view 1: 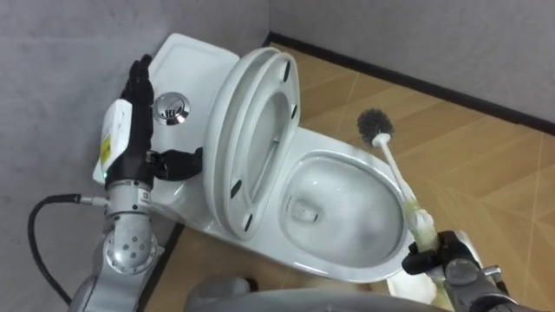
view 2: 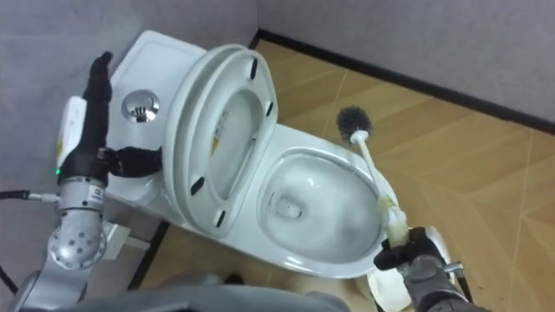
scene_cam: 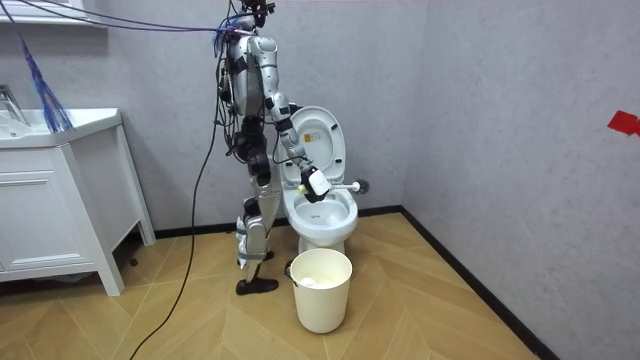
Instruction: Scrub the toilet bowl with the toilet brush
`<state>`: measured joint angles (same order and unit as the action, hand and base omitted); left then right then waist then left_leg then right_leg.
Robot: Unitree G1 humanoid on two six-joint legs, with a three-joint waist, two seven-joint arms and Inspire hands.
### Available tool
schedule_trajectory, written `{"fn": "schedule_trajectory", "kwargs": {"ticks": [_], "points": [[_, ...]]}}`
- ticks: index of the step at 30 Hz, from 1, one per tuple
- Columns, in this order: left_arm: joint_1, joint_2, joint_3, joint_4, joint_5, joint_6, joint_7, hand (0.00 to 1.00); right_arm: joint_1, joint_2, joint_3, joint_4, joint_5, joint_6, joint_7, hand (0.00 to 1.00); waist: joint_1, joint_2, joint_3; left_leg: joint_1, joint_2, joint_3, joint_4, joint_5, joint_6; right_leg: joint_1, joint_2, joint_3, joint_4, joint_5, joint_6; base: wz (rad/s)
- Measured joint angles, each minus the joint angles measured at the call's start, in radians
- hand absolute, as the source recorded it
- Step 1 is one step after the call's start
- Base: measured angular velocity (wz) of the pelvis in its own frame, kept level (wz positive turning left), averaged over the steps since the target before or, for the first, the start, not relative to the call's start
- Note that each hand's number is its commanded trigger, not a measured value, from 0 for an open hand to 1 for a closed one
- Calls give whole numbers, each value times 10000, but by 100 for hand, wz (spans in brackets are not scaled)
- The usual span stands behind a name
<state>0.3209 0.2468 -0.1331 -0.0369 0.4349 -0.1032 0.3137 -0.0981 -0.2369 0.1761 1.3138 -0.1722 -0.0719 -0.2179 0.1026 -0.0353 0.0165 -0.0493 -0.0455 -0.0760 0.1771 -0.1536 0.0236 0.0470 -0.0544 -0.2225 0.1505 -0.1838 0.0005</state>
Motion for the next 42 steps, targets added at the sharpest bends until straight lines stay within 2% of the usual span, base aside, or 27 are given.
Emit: {"fn": "schedule_trajectory", "kwargs": {"ticks": [2,10,14,20,24,32,36,42], "points": [[-94,5,-8,338,184,-166,-1,0,-10,-8,-2,-36,-242,-6,-31,100,40,45,-27,-179,37,45,80,-2,0,-161,38,-4,0,-8,-1,-6],[240,68,-92,664,361,-171,-209,0,153,-21,8,-54,-1324,-3,-51,100,59,57,-61,-448,80,111,291,-1,-6,-417,69,9,43,13,-43,-1],[257,85,-295,1211,382,-180,-221,0,321,-23,241,-202,-1534,6,-105,100,70,58,-151,-458,71,163,286,-1,-6,-425,52,14,41,14,-42,0],[221,64,-541,1867,397,-188,-241,0,545,-5,410,-337,-1910,9,-272,100,51,126,-184,-471,73,169,286,-1,-6,-410,46,-43,43,14,-42,0],[208,63,-576,1957,410,-191,-241,0,631,-7,407,-339,-1975,9,-402,100,55,203,-164,-462,76,170,270,-1,-6,-354,46,-56,43,15,-42,0],[287,93,-566,1954,1264,-199,-247,0,914,-77,385,-775,-4213,78,-560,100,134,209,-142,-612,84,236,199,-2,-3,-645,56,15,46,6,-39,-2],[427,115,-575,1956,1282,-270,-222,0,1056,-82,404,-895,-4677,99,-553,100,142,211,-151,-616,79,261,224,-1,-3,-645,42,16,48,6,-39,-1],[481,171,-576,2083,1291,-269,-174,0,1552,-310,792,-1563,-5903,517,-377,100,155,167,-130,-618,97,328,284,-1,-3,-626,40,-23,51,5,-41,-1]]}}
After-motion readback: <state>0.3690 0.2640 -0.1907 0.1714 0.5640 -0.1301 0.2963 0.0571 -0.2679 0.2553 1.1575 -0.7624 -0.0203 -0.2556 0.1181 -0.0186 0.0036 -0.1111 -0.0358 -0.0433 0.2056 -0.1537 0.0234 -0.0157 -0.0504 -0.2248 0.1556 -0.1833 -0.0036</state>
